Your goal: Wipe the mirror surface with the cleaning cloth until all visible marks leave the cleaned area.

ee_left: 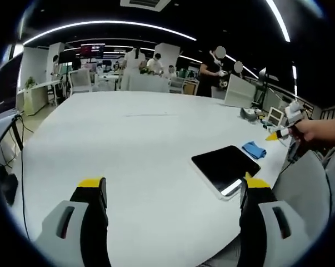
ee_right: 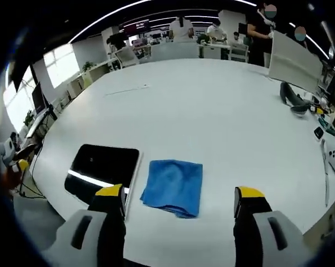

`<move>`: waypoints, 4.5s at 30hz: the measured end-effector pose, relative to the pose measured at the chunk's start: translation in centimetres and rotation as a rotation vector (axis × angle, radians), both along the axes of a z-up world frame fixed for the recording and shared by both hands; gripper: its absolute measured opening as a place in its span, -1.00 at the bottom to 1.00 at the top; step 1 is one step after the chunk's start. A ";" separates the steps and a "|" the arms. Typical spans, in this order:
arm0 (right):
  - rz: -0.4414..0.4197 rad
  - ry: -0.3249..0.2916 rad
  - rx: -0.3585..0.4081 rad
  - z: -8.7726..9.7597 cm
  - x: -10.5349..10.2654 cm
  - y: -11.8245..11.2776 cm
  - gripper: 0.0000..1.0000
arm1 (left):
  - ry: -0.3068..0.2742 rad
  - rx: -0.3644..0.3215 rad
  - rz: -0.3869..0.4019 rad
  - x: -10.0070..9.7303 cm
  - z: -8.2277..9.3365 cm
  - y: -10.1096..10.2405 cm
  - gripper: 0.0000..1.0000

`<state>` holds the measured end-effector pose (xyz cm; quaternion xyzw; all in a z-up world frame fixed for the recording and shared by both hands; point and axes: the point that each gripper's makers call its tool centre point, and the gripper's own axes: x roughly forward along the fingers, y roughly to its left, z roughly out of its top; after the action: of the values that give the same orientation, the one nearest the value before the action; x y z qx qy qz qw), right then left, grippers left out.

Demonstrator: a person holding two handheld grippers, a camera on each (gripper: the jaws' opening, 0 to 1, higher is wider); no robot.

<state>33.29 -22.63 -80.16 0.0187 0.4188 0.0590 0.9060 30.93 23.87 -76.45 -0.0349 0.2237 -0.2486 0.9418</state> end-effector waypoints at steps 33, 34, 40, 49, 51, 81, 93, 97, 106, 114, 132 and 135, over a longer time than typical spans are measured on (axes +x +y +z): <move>0.002 0.132 -0.060 -6.5 3.3 1.7 -0.46 | 0.031 0.027 -0.030 -0.4 -1.2 0.5 0.98; 0.019 0.132 -0.064 -6.5 3.2 2.0 -0.49 | 0.033 0.025 -0.026 -0.4 -1.3 0.6 0.98; 0.060 0.147 -0.132 -7.4 3.1 2.0 -0.55 | 0.039 0.026 -0.022 -0.5 -1.5 0.6 0.98; 0.068 0.166 -0.174 -7.4 3.7 3.0 -0.79 | 0.051 0.029 -0.030 -0.4 -2.0 0.3 0.98; 0.015 0.164 -0.152 -7.4 3.9 2.7 -0.85 | 0.042 0.021 -0.027 -0.2 -1.7 0.3 0.98; -0.132 0.198 0.130 -4.5 6.1 5.2 -0.95 | 0.035 0.005 -0.032 -0.5 -1.7 0.1 0.98; -0.166 0.196 0.156 -5.0 7.5 7.9 -0.96 | 0.037 0.021 -0.043 -0.7 -1.6 0.1 0.98; -0.176 0.208 0.170 -5.6 8.0 8.7 -0.96 | 0.047 0.024 -0.051 -0.9 -1.8 0.0 0.98; -0.154 0.250 0.140 -6.9 7.5 10.6 -0.97 | 0.035 0.045 -0.042 -0.5 -1.4 1.3 0.98; -0.164 0.269 0.152 -6.7 7.7 10.8 -0.97 | 0.039 0.087 -0.081 -1.2 -2.0 1.2 0.97; -0.115 0.254 0.155 -6.8 8.0 14.9 -0.95 | 0.047 0.099 -0.117 -0.9 -2.6 0.2 0.96; -0.113 0.254 0.156 -6.8 8.0 15.2 -0.96 | 0.048 0.097 -0.121 -1.1 -2.7 -0.1 0.95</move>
<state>41.27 -7.41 -86.95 0.1200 0.5223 0.0374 0.8434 29.86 23.80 -79.17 0.0183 0.2595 -0.2930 0.9200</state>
